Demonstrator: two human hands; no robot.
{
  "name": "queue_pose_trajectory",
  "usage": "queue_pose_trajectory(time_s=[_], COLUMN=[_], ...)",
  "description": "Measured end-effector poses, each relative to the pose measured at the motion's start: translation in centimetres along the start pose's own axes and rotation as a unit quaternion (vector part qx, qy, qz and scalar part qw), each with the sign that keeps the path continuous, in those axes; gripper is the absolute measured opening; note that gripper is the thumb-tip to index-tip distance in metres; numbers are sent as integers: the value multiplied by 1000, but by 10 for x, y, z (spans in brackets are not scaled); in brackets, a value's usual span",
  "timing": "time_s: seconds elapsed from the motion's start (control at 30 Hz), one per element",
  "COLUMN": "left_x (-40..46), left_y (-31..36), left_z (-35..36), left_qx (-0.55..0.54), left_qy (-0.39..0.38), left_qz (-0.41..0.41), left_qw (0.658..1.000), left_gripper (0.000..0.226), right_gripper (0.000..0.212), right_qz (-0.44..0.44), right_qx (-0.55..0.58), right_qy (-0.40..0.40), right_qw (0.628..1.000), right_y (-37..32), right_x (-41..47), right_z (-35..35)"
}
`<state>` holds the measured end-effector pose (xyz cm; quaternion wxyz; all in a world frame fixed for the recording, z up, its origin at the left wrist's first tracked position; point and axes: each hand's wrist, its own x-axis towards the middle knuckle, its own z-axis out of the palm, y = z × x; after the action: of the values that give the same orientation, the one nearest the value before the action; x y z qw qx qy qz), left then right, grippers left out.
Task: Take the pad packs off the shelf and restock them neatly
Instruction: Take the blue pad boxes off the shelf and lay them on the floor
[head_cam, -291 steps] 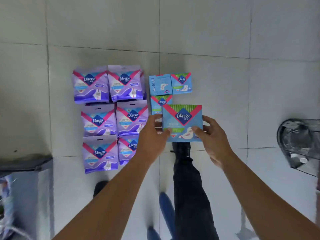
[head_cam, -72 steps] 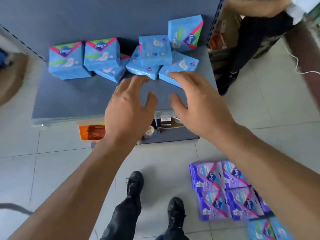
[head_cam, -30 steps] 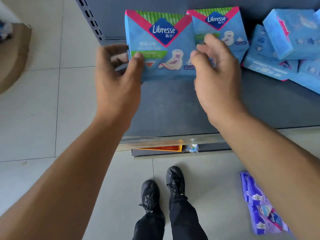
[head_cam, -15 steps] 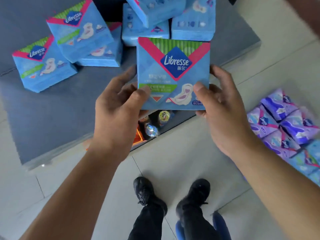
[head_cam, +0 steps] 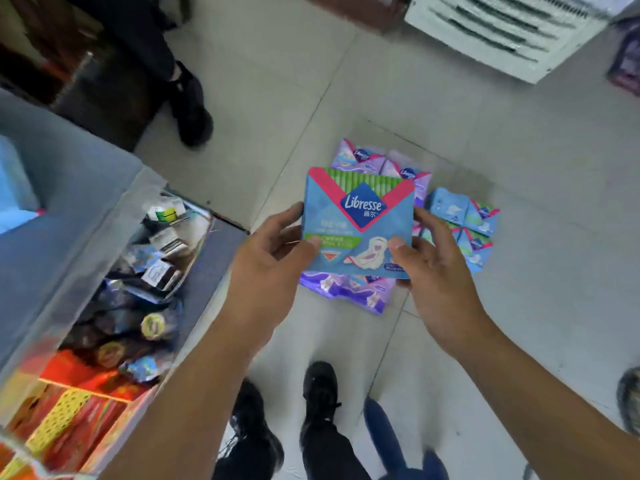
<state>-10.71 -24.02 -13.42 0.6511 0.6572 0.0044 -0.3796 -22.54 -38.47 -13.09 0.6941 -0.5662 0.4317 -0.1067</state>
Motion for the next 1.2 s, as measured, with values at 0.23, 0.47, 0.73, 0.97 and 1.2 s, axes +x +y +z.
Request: queue_pose_trajectory(time_s=[0.23,0.47,0.73,0.97,1.2], left_x=[50,81,95,145,229], left_y=[-20,-60,-125,-216,-354], left_z=[86,157,223,266,306], left_qx=[71,155,277,437,557], left_qy=[-135,-210,-260,-187,-135], left_qz=[-71,-108,-147,-88,29], left_qw=[986,959,913,875,819], left_gripper=[41,38,37,31,42], right_gripper=[38,31,32,31,27], right_qz=[63,113,198,248,254], right_qx=[-3,-14,13,-8,-43], right_qy=[110,212,244,272,215], right_qw=[992,971,949,930,942], right_y=[14,47,93,207,382], right_x=[18,37,45,111,244], right_z=[-82,-148,-226,-303,-329])
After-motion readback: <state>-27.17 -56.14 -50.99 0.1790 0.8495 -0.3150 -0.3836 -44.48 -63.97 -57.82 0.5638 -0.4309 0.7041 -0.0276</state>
